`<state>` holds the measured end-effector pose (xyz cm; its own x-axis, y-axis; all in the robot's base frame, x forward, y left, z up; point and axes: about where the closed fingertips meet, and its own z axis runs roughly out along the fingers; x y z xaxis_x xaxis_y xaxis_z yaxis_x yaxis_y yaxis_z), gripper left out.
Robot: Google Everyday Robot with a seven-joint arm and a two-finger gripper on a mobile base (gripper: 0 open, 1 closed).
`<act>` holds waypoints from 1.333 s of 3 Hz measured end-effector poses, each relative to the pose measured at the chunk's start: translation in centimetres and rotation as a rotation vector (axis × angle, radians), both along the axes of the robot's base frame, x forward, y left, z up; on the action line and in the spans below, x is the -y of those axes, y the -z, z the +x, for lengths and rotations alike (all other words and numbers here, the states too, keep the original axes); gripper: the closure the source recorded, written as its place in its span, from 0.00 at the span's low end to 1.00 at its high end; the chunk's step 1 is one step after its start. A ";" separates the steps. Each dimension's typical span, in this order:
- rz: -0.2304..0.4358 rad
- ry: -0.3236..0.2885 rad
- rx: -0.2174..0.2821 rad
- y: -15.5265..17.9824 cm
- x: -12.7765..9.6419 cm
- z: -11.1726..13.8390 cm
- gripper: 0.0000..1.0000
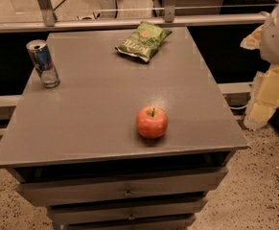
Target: Move green jalapeno chip bag near apple
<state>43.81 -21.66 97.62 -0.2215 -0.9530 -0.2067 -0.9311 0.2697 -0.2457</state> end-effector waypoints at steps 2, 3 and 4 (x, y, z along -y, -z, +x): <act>0.082 -0.075 0.098 1.2 -3.8 6.9 0.00; 0.215 -0.128 0.201 3.0 -7.4 14.5 0.00; 0.344 -0.137 0.276 3.1 -9.6 19.6 0.00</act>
Offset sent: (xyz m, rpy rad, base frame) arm 0.1272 0.0719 -0.0230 0.1399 -0.1771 0.1449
